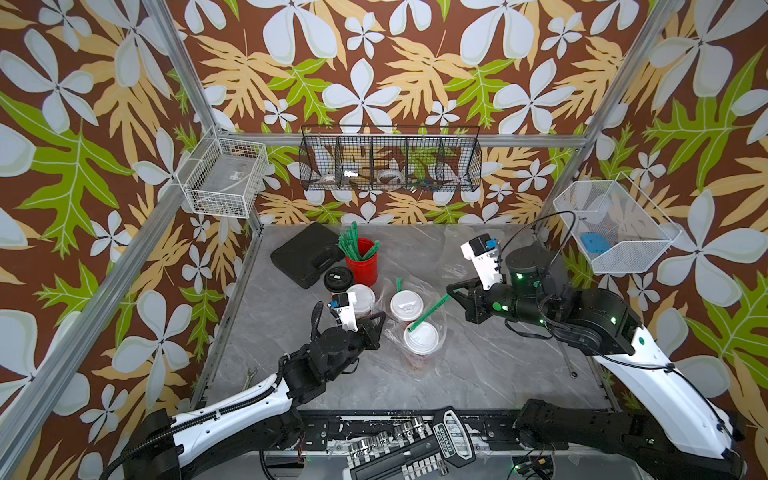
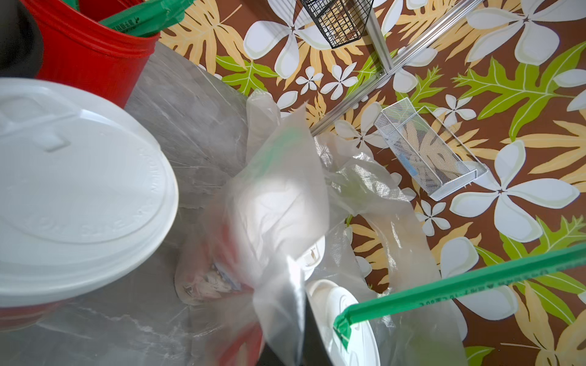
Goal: Pack milk tea into plastic carrier bags
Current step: Place the straw in the plastic carrier bag.
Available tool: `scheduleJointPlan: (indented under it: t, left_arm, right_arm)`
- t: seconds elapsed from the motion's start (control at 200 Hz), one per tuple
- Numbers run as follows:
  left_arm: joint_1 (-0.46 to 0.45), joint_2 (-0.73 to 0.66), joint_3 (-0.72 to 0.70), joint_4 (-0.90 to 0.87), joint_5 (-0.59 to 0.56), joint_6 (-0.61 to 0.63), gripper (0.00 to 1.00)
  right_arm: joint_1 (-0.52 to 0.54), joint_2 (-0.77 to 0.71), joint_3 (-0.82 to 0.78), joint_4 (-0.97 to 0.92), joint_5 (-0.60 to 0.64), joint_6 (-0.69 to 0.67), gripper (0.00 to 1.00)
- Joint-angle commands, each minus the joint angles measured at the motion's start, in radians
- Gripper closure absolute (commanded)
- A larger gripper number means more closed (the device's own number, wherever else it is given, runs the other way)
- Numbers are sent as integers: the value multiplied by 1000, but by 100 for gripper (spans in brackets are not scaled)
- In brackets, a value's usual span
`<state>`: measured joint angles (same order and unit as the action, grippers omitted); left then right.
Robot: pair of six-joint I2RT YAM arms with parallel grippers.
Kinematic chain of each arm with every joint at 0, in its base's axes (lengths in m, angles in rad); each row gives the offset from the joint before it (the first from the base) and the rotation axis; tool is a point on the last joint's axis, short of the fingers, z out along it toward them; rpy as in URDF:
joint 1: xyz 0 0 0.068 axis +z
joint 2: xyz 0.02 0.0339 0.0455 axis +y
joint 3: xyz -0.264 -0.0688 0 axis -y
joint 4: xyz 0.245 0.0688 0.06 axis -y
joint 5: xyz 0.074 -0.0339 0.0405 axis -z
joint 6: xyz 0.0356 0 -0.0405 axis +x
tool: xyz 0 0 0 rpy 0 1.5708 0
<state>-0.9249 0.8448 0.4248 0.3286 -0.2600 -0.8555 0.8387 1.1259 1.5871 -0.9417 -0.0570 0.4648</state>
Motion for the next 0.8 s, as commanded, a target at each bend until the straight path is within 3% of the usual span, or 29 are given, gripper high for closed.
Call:
scheduleJointPlan:
  t: [0.0, 0.285, 0.425, 0.796]
  left_arm:
    - [1, 0, 9, 12, 13, 13, 100]
    - [1, 20, 34, 15, 28, 32, 100]
    - [1, 26, 40, 20, 25, 38, 100]
    - [1, 33, 47, 32, 26, 41, 100]
  right_arm:
    - [13, 0, 2, 31, -30, 2, 100]
    - [34, 35, 30, 23, -56, -15, 100]
    - [85, 90, 80, -49, 11, -36, 100]
    - [127, 179, 154, -153, 20, -66, 100]
